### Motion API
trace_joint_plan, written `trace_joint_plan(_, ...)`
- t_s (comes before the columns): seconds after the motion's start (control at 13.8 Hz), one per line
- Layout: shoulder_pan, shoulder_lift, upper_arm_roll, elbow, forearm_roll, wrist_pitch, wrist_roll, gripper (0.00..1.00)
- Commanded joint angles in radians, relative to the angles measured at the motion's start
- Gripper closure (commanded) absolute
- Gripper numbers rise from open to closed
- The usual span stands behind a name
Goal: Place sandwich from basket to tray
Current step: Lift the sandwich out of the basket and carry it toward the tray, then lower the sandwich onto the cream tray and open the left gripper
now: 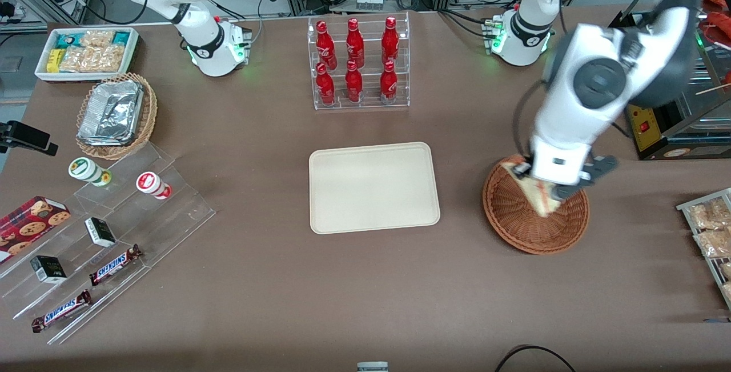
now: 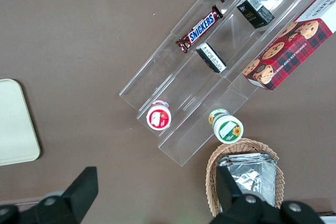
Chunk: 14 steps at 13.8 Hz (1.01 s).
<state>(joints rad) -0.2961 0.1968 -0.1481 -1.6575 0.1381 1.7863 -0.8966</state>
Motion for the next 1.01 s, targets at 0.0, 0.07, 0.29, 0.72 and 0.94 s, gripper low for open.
trace_joint_plan(0.0,-0.136,0.165,0.007,0.175,0.003,-0.039,-0.033,1.0)
trace_joint_plan(0.07,-0.176,0.197,0.005,0.204,-0.005,-0.031,-0.039,1.0)
trace_joint_plan(0.29,-0.288,0.308,0.005,0.24,-0.051,0.103,-0.038,1.0)
trace_joint_plan(0.72,-0.417,0.519,0.008,0.245,-0.046,0.363,-0.071,1.0)
trace_joint_plan(0.94,-0.44,0.585,0.008,0.243,-0.038,0.409,-0.076,1.0)
